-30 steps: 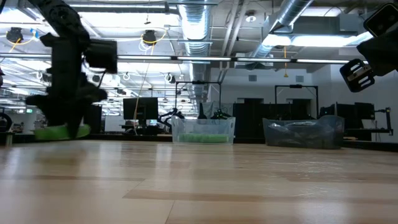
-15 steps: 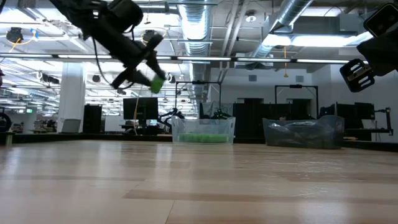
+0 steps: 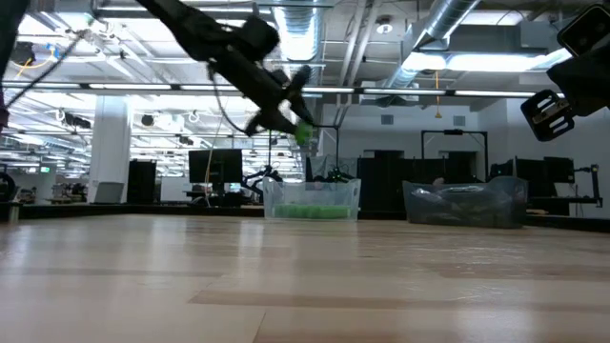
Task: Pick & Place Travel size toiletries
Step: Put the green shampoo into the transparent bin, then return to Home Position
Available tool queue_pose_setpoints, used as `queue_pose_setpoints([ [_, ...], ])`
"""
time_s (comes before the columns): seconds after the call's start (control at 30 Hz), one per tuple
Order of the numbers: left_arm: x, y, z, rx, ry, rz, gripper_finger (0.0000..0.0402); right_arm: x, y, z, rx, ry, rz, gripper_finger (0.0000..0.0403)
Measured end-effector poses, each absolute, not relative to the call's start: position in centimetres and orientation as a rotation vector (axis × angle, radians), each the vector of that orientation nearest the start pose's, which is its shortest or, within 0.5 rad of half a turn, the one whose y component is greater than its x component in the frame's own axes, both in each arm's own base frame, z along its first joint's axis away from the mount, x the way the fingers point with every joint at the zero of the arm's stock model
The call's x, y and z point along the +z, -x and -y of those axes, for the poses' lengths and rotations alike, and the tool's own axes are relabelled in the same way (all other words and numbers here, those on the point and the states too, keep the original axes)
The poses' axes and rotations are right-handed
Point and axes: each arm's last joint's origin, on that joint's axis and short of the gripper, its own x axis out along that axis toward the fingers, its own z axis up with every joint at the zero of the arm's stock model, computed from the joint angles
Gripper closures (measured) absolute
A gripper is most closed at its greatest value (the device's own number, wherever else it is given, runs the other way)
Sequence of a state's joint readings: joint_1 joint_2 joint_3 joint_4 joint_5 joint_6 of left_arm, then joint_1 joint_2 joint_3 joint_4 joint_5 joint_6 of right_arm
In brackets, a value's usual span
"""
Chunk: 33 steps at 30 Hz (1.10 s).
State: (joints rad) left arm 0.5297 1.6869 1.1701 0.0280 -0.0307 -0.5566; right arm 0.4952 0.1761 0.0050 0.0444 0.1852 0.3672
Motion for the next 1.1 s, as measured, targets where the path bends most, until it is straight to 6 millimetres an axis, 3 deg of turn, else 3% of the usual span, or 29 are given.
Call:
queue_pose_setpoints([
  [0.13, 24.0, -35.5, -20.7, 0.622, 0.623, -0.353, 0.0240, 15.5, -9.7, -4.6, 0.284, -0.321, -0.175, 0.0403],
  [0.3, 22.1, -37.5, -21.9, 0.618, 0.596, -0.396, 0.0239, 15.5, -9.7, -4.6, 0.284, -0.321, -0.175, 0.0403],
  [0.53, 19.0, -38.5, -22.2, 0.626, 0.609, -0.472, 0.0234, 15.5, -9.7, -4.6, 0.284, -0.322, -0.175, 0.0403],
  [0.7, 18.3, -38.7, -22.1, 0.625, 0.610, -0.486, 0.0208, 15.5, -9.7, -4.6, 0.284, -0.321, -0.175, 0.0403],
  [0.8, 19.1, -38.5, -22.1, 0.619, 0.590, -0.474, 0.0182, 15.5, -9.7, -4.6, 0.285, -0.321, -0.175, 0.0403],
  [0.93, 21.9, -37.9, -21.7, 0.592, 0.534, -0.432, 0.0140, 15.5, -9.7, -4.6, 0.285, -0.321, -0.176, 0.0403],
  [1.0, 24.2, -37.1, -21.2, 0.555, 0.527, -0.400, 0.0127, 15.5, -9.7, -4.6, 0.285, -0.321, -0.176, 0.0403],
  [1.1, 29.6, -35.1, -19.9, 0.498, 0.463, -0.292, 0.0132, 15.5, -9.7, -4.6, 0.285, -0.321, -0.175, 0.0403],
])
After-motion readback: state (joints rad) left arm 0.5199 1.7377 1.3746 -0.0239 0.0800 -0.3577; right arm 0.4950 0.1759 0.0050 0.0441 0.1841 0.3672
